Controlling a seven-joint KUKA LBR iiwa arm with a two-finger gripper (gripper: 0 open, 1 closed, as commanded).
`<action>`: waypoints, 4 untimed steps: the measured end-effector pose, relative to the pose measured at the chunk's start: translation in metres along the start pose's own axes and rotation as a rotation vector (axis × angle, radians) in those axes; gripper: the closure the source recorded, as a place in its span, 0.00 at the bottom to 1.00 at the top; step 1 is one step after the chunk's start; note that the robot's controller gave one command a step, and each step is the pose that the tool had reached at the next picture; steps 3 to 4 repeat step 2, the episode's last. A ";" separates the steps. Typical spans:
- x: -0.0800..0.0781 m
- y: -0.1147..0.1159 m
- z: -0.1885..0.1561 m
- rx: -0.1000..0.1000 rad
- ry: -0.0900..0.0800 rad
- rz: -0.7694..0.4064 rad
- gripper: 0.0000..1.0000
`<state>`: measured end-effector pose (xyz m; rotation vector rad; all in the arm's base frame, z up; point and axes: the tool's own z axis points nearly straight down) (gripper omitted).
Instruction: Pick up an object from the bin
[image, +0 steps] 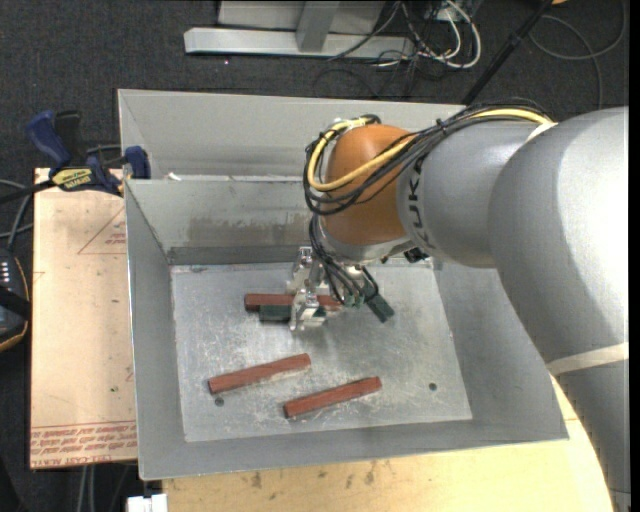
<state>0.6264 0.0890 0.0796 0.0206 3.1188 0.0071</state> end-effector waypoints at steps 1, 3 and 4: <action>0.000 0.000 0.000 0.000 0.000 0.000 1.00; 0.032 0.017 -0.124 0.003 0.020 -0.009 1.00; 0.032 0.017 -0.124 0.003 0.020 -0.009 1.00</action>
Offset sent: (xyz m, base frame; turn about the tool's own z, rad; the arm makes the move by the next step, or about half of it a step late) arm -0.0349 0.0165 0.1238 -0.0076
